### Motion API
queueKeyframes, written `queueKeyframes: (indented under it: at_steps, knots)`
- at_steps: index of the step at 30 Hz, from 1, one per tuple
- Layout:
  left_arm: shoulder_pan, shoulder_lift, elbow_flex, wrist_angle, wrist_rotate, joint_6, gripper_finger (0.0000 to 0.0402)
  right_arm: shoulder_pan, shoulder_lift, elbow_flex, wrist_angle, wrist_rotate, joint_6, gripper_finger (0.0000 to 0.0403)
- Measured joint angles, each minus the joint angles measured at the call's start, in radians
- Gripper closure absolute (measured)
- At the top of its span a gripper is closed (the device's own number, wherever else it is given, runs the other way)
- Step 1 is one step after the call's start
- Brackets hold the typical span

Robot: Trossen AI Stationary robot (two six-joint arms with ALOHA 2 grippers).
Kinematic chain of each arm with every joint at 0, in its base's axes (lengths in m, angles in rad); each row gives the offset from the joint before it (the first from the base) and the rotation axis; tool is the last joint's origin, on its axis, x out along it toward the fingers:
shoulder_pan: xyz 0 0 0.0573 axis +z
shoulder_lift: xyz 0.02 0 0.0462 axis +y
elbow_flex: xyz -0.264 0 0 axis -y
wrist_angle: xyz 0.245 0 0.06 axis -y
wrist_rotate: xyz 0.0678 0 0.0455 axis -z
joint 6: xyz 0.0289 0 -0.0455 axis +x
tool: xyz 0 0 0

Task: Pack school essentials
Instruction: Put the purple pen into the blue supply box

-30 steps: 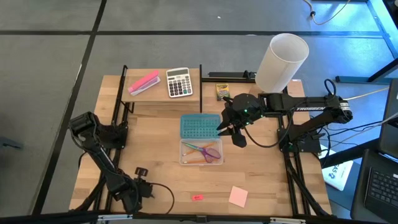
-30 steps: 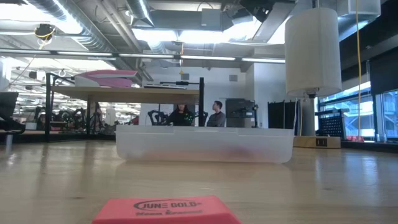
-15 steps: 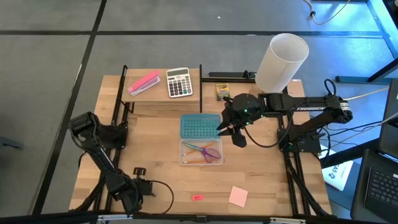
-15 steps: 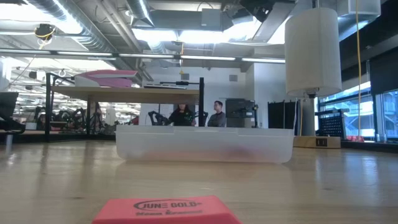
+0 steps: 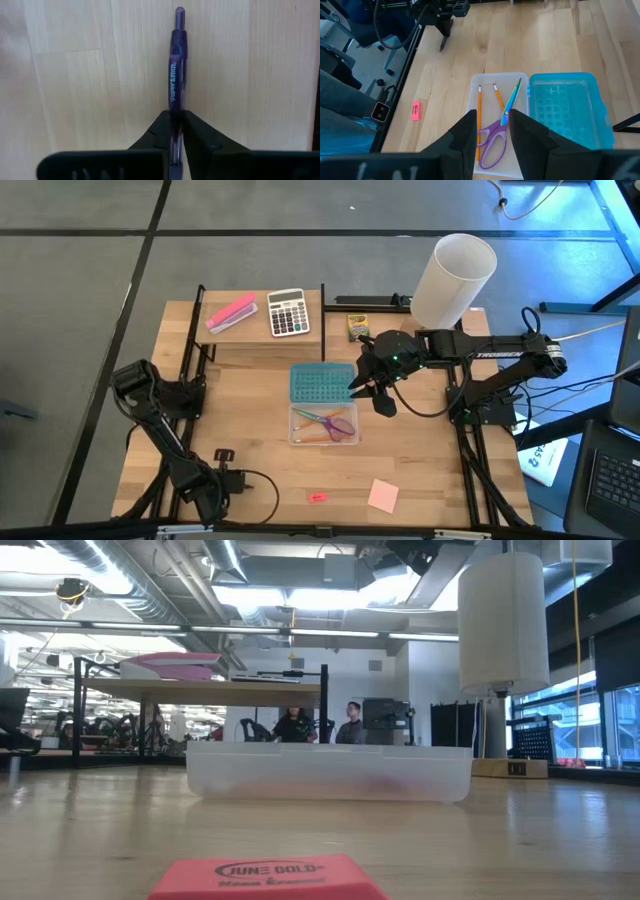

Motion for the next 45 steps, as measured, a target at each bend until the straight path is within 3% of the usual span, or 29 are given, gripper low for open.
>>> queueKeyframes:
  at_steps: [13, 25, 33, 45]
  knots:
    - [0.041, 0.005, 0.035, -0.047, 0.046, -0.025, 0.0377, 0.0, -0.002, 0.0, 0.0, -0.001, 0.0, 0.0287]
    - [0.137, -0.073, 0.065, -0.092, -0.008, -0.041, 0.0382, 0.0, -0.009, 0.042, -0.016, -0.001, -0.005, 0.0287]
    - [0.257, -0.211, 0.066, -0.193, -0.012, 0.091, 0.0383, 0.0, -0.059, 0.043, -0.053, -0.001, -0.005, 0.0287]
    - [0.562, -0.314, 0.067, -0.153, -0.003, 0.551, 0.0376, 0.0, -0.073, 0.044, -0.071, 0.009, -0.026, 0.0287]
